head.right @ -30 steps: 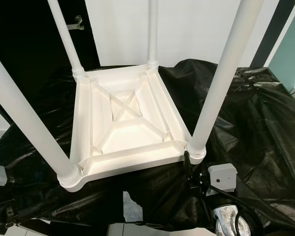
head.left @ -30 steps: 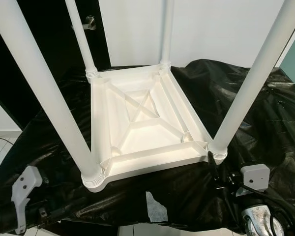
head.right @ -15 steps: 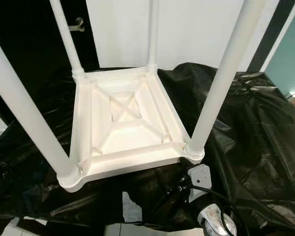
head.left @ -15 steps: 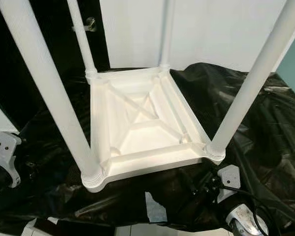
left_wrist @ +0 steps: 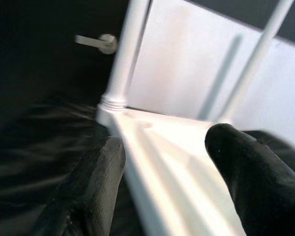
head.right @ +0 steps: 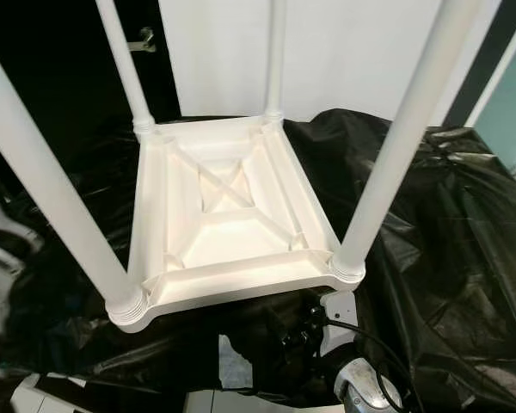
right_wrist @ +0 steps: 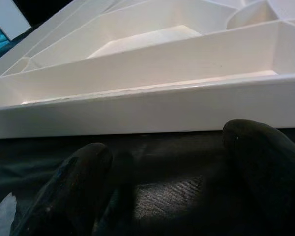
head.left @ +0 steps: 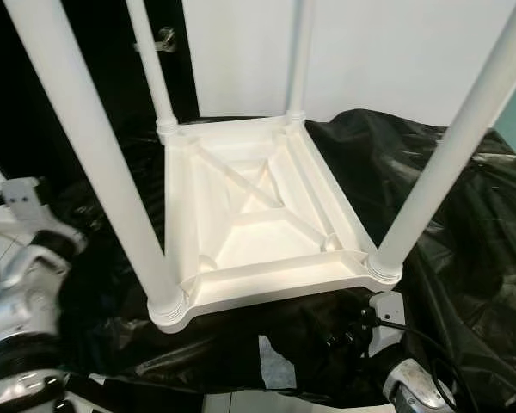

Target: Building children table

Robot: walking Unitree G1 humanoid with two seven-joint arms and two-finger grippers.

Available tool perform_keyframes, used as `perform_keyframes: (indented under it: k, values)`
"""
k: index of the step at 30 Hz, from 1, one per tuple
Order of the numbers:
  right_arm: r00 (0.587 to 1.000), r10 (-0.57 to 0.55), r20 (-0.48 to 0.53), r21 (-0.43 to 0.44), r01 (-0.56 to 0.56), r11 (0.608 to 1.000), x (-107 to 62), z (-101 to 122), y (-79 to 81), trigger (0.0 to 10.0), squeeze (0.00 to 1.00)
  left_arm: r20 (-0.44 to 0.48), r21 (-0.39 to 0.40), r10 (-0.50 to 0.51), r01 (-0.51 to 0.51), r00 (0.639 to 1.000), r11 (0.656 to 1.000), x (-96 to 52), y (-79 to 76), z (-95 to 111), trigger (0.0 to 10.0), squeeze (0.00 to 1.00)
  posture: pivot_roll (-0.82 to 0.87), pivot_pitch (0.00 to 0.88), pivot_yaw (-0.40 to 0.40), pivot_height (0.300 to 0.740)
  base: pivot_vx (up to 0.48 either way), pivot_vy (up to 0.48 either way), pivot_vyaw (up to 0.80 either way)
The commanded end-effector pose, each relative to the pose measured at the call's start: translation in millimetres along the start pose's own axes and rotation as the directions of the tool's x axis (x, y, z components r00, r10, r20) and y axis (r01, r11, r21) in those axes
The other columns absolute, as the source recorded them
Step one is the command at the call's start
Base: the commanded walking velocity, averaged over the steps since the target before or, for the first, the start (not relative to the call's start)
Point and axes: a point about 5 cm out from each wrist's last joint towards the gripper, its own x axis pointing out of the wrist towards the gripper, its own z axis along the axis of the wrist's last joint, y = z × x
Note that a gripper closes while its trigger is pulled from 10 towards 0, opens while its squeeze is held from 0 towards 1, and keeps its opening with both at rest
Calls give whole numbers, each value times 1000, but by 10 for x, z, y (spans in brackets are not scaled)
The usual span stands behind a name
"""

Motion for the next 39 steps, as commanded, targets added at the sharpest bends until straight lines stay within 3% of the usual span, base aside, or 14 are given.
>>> perform_keyframes:
  k: [1, 3, 4, 7, 11, 14, 16, 17, 19, 26, 27, 34, 36, 39]
  values:
    - [999, -40, -19, 21, 41, 999, 10, -10, -63, 10000, 0, 5, -58, -229, 229, 973, 972, 28, -234, -64, 10000, 0, -6, 0, -16, 740, 0, 0, 0]
    - [999, -40, -19, 21, 41, 999, 10, -10, -63, 10000, 0, 5, -58, -229, 229, 973, 972, 28, -234, -64, 10000, 0, -6, 0, -16, 740, 0, 0, 0]
    - [999, -50, -18, 25, 50, 998, 22, -1, -74, 10000, 0, 6, -79, -277, 277, 961, 958, 25, -308, -97, 10000, 0, -11, 0, -19, 740, 0, 0, 0]
    - [997, -72, -14, 45, 73, 996, 59, 28, -95, 10000, 0, 5, -137, -427, 424, 904, 895, -53, -573, -198, 10000, 0, -16, 0, -18, 740, 0, 0, 0]
    - [996, -84, -18, 46, 84, 995, 72, 37, -114, 10000, 0, 5, -148, -499, 495, 866, 856, -122, -729, -223, 10000, 0, -15, 0, -20, 740, 0, 0, 0]
    - [995, -98, -30, 26, 99, 995, 106, 48, -168, 10000, 0, -1, -172, -600, 591, 800, 788, -259, -986, -244, 10000, 0, -11, 0, -26, 740, 0, 0, 0]
    - [994, -107, -34, 17, 107, 994, 134, 60, -214, 10000, 0, -2, -195, -639, 627, 769, 755, -329, -1115, -254, 10000, 0, -6, 0, -31, 740, 0, 0, 0]
    - [994, -107, -34, 17, 107, 994, 134, 60, -214, 10000, 0, -2, -195, -639, 627, 769, 755, -329, -1115, -254, 10000, 0, -6, 0, -31, 740, 0, 0, 0]
    - [992, -118, -40, -10, 118, 993, 184, 91, -289, 10000, 0, -38, -211, -684, 664, 728, 718, -450, -1295, -314, 10000, 0, -2, 0, -33, 740, 0, 0, 0]
    - [991, -127, -49, -35, 126, 991, 250, 125, -389, 10000, 0, -9, -266, -722, 695, 691, 668, -594, -1549, -320, 10000, 0, 8, 0, -41, 740, 0, 0, 0]
    - [991, -120, -51, -53, 117, 992, 298, 145, -427, 10000, 0, 1, -291, -730, 698, 684, 654, -646, -1669, -337, 10000, 0, 10, 0, -43, 740, 0, 0, 0]
    - [993, -108, -47, -68, 105, 992, 404, 193, -498, 10000, 0, 15, -314, -735, 701, 678, 641, -676, -1829, -349, 10000, 0, 16, 0, -44, 740, 0, 0, 0]
    - [994, -102, -39, -83, 98, 992, 456, 225, -532, 10000, 0, 17, -318, -738, 704, 674, 636, -685, -1894, -347, 10000, 0, 20, 0, -44, 740, 0, 0, 0]
    - [997, -68, -20, -134, 65, 989, 668, 347, -593, 10000, 0, 13, -334, -751, 711, 660, 619, -686, -2058, -371, 10000, 0, 21, 0, -40, 740, 0, 0, 0]
